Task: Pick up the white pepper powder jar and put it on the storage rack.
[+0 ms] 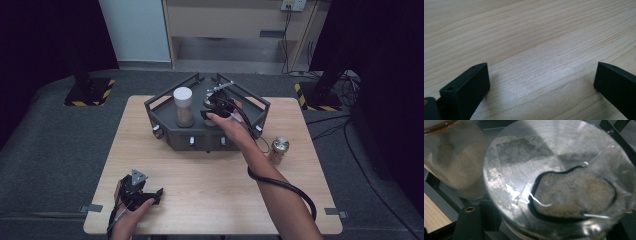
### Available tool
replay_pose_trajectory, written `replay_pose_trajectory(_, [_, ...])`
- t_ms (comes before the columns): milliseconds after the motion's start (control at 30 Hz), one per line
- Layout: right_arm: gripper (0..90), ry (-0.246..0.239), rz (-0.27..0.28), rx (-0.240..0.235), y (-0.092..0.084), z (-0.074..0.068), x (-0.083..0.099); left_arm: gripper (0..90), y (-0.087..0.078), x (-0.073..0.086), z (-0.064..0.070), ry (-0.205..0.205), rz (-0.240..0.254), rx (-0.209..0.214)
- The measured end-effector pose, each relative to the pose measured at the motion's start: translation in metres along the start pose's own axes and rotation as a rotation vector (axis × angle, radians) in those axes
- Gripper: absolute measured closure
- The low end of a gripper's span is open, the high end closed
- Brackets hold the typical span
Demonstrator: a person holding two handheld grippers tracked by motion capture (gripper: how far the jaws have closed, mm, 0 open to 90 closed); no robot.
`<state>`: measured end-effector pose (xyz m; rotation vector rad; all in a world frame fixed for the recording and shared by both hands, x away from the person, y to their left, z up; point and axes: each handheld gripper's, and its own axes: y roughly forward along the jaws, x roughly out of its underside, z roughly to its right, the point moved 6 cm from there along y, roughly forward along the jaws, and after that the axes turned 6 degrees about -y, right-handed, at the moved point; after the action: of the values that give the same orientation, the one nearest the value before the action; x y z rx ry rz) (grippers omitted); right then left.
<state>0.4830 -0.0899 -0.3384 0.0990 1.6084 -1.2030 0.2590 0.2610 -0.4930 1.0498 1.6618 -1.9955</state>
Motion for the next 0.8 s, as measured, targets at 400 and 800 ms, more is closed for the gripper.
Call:
replay_pose_trajectory(400, [30.6, -0.004, -0.01, -0.002, 0.0004, -0.0023, -0.0012, 0.0, 0.0, 0.0, 0.0, 0.0, 0.0, 0.0])
replay_pose_trajectory(800, [22.5, -0.005, -0.002, -0.021, -0.0008, -0.0016, -0.0009, 0.0, 0.0, 0.0, 0.0, 0.0, 0.0, 0.0])
